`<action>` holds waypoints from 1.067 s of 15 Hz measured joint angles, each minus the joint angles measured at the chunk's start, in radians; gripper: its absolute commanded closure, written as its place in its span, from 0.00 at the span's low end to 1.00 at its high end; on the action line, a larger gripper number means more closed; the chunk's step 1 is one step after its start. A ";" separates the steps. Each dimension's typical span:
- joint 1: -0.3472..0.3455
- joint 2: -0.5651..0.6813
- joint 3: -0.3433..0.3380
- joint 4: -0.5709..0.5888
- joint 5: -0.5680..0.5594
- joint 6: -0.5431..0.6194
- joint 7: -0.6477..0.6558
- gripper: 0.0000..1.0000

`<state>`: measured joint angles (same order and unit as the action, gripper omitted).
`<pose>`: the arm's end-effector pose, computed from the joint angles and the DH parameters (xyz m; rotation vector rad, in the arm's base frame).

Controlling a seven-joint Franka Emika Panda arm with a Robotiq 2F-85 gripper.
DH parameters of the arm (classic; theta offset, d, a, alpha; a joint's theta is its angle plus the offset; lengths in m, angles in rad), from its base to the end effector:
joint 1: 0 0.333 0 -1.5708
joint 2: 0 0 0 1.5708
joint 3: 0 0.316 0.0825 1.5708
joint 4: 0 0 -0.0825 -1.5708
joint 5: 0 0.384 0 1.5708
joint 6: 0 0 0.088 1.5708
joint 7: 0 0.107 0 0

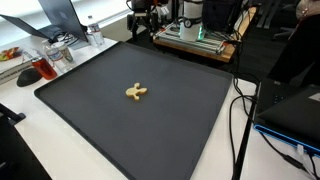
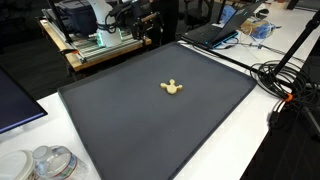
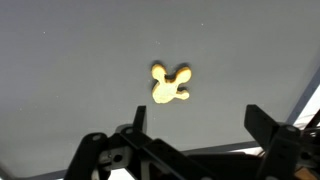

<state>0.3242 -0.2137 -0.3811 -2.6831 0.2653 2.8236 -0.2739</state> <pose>0.4344 -0.0344 0.3318 -2.9478 0.0400 -0.5305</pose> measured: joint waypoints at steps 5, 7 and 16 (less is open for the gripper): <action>-0.017 -0.028 -0.170 0.120 0.097 -0.248 -0.263 0.00; -0.071 0.001 -0.157 0.186 0.157 -0.346 -0.342 0.00; -0.318 0.350 0.090 0.557 0.211 -0.604 -0.421 0.00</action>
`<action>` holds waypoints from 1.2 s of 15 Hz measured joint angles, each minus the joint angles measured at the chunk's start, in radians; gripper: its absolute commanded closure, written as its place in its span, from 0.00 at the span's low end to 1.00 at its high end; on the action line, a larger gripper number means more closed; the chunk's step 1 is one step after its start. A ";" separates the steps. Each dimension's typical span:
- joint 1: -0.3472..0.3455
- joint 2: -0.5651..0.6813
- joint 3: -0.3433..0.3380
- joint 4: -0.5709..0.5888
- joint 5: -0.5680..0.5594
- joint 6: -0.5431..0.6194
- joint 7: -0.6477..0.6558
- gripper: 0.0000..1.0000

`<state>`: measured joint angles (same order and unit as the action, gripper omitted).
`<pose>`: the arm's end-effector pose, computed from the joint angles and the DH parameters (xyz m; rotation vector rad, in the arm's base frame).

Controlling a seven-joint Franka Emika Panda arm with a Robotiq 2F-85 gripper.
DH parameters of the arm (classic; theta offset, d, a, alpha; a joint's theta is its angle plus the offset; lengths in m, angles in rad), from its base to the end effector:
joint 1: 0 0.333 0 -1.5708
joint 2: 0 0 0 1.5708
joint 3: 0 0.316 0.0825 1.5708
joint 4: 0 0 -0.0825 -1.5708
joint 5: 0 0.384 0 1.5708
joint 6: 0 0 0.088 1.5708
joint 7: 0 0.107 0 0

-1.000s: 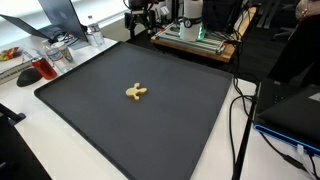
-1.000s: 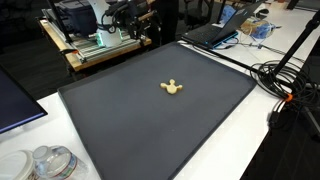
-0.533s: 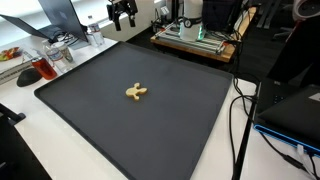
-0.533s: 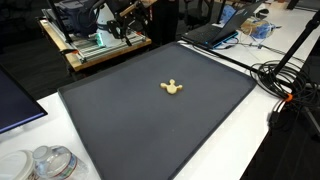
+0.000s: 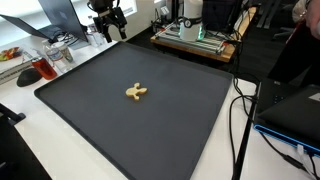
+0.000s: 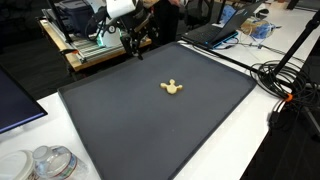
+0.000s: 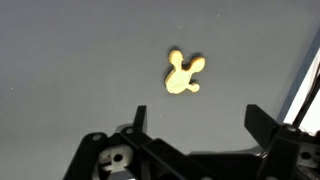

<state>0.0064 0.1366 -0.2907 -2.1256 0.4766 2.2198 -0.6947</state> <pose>0.5410 -0.1406 0.3482 -2.8216 -0.1622 -0.1858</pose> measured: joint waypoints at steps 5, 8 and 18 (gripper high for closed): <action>-0.098 0.178 0.121 0.213 -0.105 -0.065 0.001 0.00; -0.121 0.256 0.166 0.333 -0.194 -0.120 0.010 0.00; -0.096 0.455 0.275 0.638 -0.450 -0.266 0.054 0.00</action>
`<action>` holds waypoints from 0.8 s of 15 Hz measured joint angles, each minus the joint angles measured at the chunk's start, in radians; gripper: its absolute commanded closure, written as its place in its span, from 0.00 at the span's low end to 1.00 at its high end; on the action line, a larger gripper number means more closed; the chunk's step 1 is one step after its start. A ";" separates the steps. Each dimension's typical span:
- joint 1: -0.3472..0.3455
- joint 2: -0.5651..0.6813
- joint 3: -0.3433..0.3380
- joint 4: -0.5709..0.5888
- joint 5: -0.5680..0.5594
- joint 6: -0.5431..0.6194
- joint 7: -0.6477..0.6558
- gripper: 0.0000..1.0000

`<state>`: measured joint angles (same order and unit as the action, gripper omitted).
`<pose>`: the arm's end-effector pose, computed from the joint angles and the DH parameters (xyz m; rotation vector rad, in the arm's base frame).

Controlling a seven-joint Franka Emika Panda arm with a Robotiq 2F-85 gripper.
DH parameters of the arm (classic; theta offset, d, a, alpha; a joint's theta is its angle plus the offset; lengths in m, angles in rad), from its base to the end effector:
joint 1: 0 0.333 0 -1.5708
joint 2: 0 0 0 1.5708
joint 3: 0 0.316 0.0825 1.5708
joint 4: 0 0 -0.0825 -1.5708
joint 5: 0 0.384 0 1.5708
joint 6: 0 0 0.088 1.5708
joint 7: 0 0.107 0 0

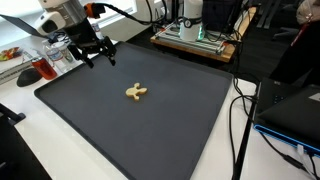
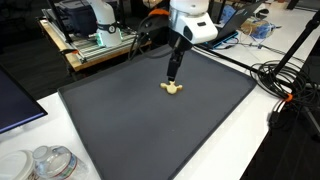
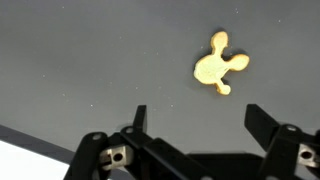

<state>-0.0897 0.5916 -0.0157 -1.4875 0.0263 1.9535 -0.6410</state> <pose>0.6907 -0.0696 0.3173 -2.9713 -0.8006 0.1717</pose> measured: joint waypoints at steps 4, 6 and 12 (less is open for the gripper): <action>0.042 0.061 0.025 0.078 -0.071 -0.038 0.020 0.00; 0.065 0.087 0.035 0.109 -0.100 -0.048 0.026 0.00; 0.143 0.147 0.045 0.176 -0.186 -0.053 0.120 0.00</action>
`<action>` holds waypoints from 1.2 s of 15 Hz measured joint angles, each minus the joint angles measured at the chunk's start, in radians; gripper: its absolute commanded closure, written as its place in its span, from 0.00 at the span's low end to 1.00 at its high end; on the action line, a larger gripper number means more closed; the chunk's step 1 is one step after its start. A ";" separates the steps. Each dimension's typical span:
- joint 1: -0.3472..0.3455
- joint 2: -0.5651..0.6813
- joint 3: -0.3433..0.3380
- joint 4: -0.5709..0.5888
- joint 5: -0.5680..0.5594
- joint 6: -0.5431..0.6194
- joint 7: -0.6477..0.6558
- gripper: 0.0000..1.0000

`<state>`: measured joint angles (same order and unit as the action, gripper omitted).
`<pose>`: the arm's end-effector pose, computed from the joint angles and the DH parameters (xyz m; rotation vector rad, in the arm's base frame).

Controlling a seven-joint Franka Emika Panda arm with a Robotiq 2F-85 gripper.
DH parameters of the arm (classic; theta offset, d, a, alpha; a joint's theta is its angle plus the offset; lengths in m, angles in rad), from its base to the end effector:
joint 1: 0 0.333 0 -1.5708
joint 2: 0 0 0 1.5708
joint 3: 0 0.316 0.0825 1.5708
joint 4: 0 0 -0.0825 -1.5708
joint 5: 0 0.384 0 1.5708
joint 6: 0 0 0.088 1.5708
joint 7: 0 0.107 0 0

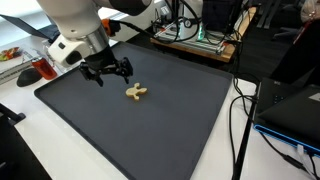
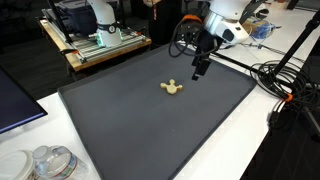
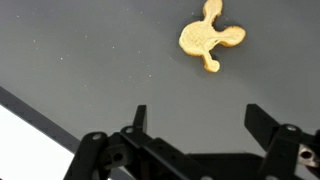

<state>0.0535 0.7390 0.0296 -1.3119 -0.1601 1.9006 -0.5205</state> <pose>0.7227 0.0438 0.2886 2.8746 0.9857 -0.2645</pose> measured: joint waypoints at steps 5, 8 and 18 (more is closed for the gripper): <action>0.059 0.025 -0.007 0.017 -0.052 0.000 0.214 0.00; 0.080 0.028 -0.014 0.016 -0.059 0.000 0.335 0.00; 0.128 -0.053 -0.047 -0.162 -0.078 0.186 0.695 0.00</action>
<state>0.1817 0.6862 -0.0169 -1.4740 -0.2383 2.0866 0.1748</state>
